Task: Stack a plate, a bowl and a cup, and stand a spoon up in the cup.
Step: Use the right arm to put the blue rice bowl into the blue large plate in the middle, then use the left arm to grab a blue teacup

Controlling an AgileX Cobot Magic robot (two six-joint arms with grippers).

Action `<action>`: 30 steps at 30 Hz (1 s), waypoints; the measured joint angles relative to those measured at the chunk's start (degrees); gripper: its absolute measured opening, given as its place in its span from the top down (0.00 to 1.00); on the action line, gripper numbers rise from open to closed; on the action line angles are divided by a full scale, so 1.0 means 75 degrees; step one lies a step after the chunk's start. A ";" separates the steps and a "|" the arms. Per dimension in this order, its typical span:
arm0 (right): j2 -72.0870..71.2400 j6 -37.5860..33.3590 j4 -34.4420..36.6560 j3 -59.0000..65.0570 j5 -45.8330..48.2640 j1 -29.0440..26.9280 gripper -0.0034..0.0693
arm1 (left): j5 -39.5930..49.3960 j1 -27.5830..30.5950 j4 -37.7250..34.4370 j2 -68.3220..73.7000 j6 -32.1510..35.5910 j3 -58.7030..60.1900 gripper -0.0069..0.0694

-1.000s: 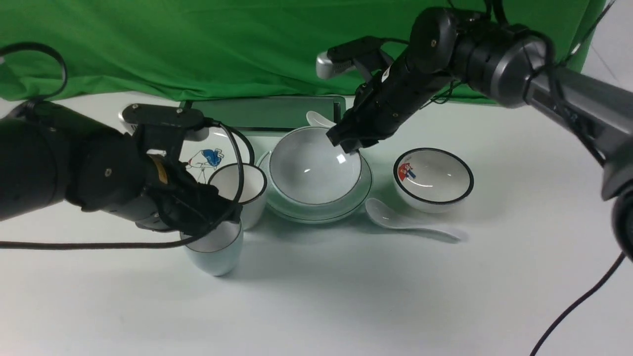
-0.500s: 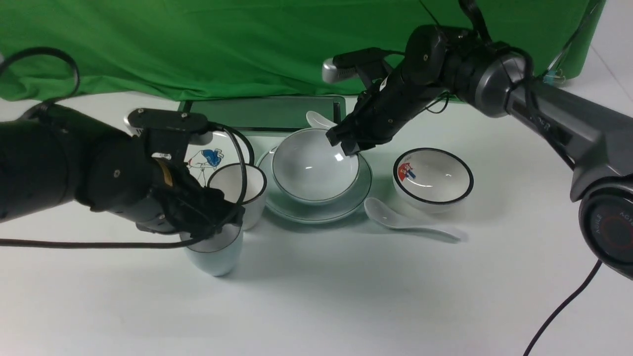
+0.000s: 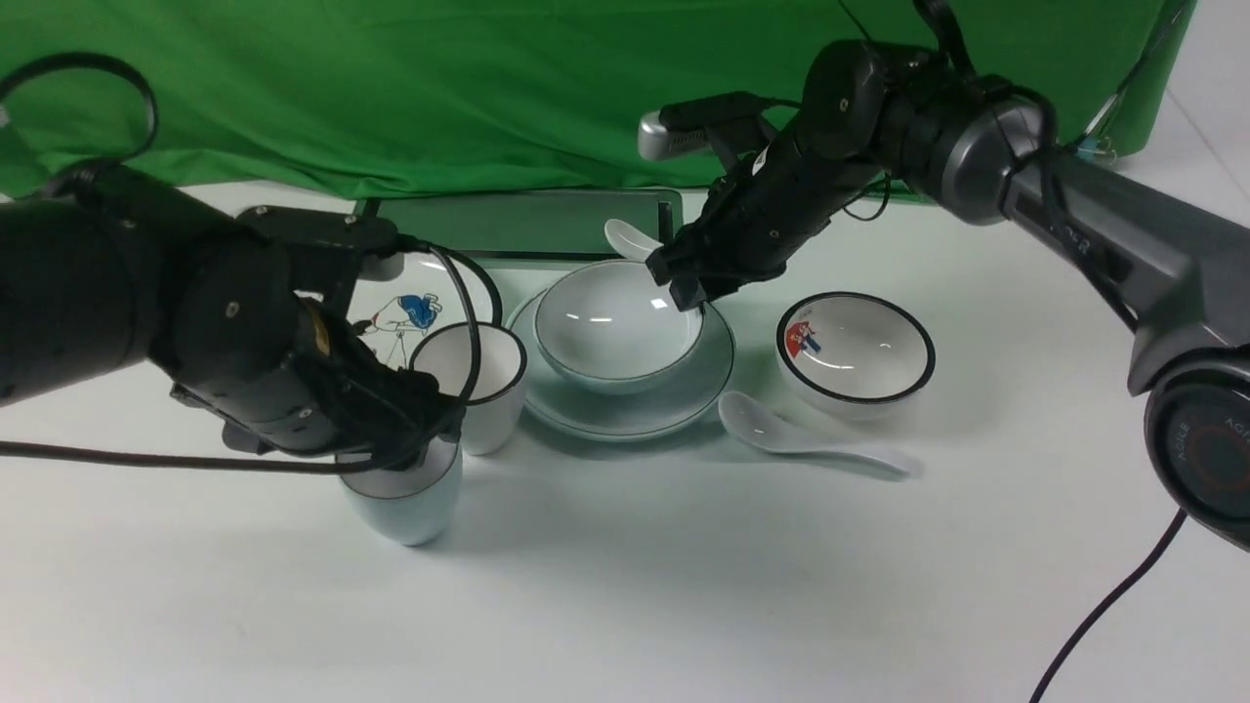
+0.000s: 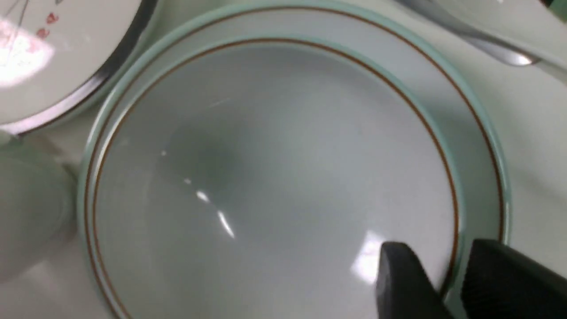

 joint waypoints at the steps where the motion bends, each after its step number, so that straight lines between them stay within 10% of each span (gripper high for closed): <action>1: 0.0000 0.0000 0.0000 0.0000 0.0000 0.0000 0.61 | 0.0018 0.0000 0.0007 0.0000 0.0000 -0.0009 0.31; 9: -0.0591 -0.0248 -0.0591 -0.0293 0.1996 0.0000 0.61 | -0.0011 0.0605 0.0018 0.0521 0.0370 -0.0086 0.40; 17: -0.1261 -0.0311 -0.0936 -0.0293 0.2083 0.0000 0.61 | 0.0330 0.0837 -0.1104 0.0774 0.1837 -0.0125 0.91; 30: -0.2461 -0.0209 -0.1350 -0.0282 0.2097 0.0000 0.61 | 0.0925 0.0626 -0.3568 0.1137 0.3918 -0.3626 0.91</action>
